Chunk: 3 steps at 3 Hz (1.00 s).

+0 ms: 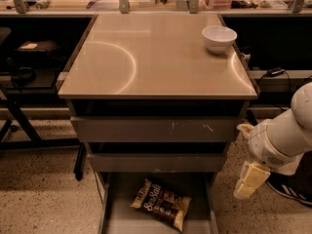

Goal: Pick brown chip bag from bottom drawer and place on counter

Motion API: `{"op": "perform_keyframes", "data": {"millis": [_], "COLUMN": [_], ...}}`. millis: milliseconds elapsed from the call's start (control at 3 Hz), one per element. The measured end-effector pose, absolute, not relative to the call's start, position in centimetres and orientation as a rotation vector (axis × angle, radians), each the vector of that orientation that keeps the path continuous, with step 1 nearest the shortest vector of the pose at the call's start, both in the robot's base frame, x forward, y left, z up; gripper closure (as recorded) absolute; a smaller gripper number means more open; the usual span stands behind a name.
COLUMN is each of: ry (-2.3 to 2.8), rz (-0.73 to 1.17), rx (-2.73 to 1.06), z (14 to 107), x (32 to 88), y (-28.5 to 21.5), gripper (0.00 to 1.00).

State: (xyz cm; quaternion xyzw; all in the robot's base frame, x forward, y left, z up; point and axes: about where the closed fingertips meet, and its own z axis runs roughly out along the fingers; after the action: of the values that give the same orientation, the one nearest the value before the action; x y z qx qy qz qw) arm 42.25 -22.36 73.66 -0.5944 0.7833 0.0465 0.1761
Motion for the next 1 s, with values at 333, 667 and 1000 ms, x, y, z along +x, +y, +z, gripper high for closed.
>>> {"op": "perform_keyframes", "data": {"millis": [333, 667, 1000], "ry": [2.231, 2.259, 2.207], "rz": [0.2, 0.34, 0.444], "rx": [-1.66, -1.609, -1.554], "z": [72.1, 64.7, 56.8], "x": [42.3, 41.6, 41.5], "y": [-22.1, -21.3, -20.0], "gripper": [0.0, 0.0, 0.0]}}
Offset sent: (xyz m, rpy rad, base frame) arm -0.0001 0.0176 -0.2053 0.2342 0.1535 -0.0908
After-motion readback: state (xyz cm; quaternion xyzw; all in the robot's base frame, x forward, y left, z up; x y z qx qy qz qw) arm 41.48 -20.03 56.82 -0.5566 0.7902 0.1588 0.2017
